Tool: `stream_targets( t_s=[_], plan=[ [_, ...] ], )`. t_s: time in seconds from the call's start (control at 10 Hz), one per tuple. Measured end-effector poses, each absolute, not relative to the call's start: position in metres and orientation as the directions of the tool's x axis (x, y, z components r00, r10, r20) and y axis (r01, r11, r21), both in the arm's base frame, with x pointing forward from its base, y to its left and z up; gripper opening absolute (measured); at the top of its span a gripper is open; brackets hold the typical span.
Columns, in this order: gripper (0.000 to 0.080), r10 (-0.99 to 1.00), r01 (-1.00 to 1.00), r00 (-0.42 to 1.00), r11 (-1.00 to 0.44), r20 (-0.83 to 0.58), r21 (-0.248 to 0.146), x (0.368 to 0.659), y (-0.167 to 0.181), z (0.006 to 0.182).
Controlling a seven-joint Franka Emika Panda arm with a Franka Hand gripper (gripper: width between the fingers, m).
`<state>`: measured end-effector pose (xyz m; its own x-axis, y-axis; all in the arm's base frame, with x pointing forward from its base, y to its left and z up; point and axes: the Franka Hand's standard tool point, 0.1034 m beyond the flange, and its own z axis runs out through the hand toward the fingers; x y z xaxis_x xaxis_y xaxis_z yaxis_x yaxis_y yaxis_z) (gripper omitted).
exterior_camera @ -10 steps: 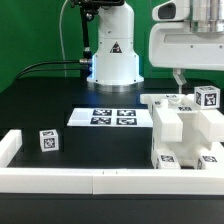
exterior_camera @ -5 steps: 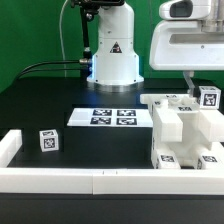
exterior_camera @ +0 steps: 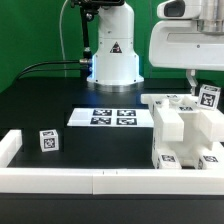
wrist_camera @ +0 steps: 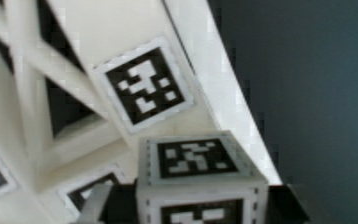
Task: Assemble chair
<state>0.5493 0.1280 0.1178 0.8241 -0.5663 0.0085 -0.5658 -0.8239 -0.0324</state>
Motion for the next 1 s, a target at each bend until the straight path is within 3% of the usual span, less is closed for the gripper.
stream_targets(
  t_s=[0.3,0.5,0.6,0.7,0.8,0.9,1.0],
  plan=[
    [0.0282,-0.861,-0.86,0.508,-0.508,0.001,-0.046,0.5507,0.1284,0.1178],
    [0.0282,-0.931,-0.93,0.364,-0.363,-0.011,-0.05,0.5511,0.1286,0.1176],
    [0.031,-0.933,-0.932,0.359,-0.358,-0.012,-0.05,0.551,0.1289,0.1175],
    [0.0444,-0.929,-0.928,0.37,-0.369,-0.011,-0.05,0.551,0.129,0.1175],
    [0.0444,-0.907,-0.906,0.421,-0.42,-0.008,-0.048,0.5508,0.1289,0.1175],
    [0.0598,-0.839,-0.838,0.544,-0.544,-0.005,-0.045,0.5513,0.128,0.1183],
    [0.0634,-0.76,-0.759,0.65,-0.649,0.0,-0.049,0.5531,0.1227,0.1187]
  ],
)
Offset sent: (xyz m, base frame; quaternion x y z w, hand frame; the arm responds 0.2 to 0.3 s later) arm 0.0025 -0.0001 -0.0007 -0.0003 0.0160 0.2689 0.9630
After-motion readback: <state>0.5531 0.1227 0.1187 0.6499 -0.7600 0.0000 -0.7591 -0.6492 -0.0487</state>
